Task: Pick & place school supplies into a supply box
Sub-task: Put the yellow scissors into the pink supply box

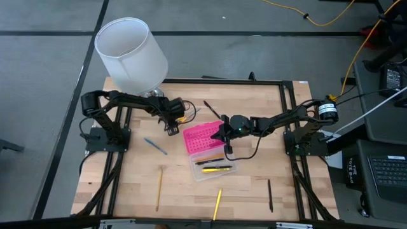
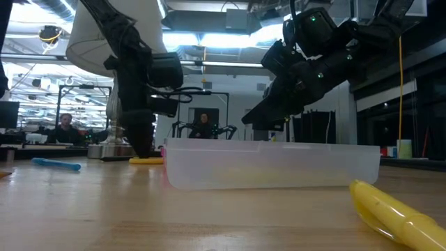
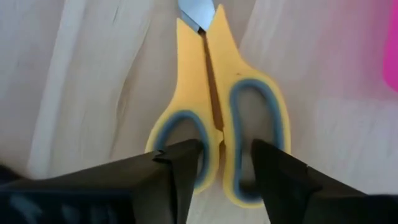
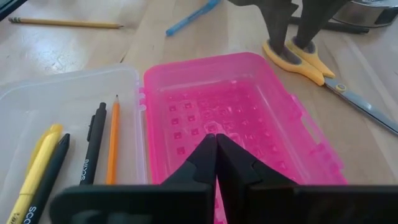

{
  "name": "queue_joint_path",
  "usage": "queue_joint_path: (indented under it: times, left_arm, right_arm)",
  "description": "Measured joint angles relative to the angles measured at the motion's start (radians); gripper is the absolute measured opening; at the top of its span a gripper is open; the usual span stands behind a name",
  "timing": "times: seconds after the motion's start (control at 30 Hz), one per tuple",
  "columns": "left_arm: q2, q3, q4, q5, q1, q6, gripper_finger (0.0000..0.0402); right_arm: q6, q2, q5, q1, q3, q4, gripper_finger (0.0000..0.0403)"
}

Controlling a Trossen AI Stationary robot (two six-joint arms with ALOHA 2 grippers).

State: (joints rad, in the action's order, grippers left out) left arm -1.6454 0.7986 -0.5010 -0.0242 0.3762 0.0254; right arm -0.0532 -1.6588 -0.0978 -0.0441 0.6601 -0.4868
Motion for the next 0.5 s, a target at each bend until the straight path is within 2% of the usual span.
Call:
queue_joint_path:
  times: [0.27,0.5]
  left_arm:
    - [-0.002,-0.002,0.008,-0.001,0.001,0.025,0.0133]
    - [-0.002,-0.002,0.004,0.011,0.001,0.01,0.0067]
  right_arm:
    - [0.0,0.0,0.0,0.0,0.0,-0.002,0.0012]
    - [0.0,0.0,0.0,0.0,0.0,-0.002,0.0012]
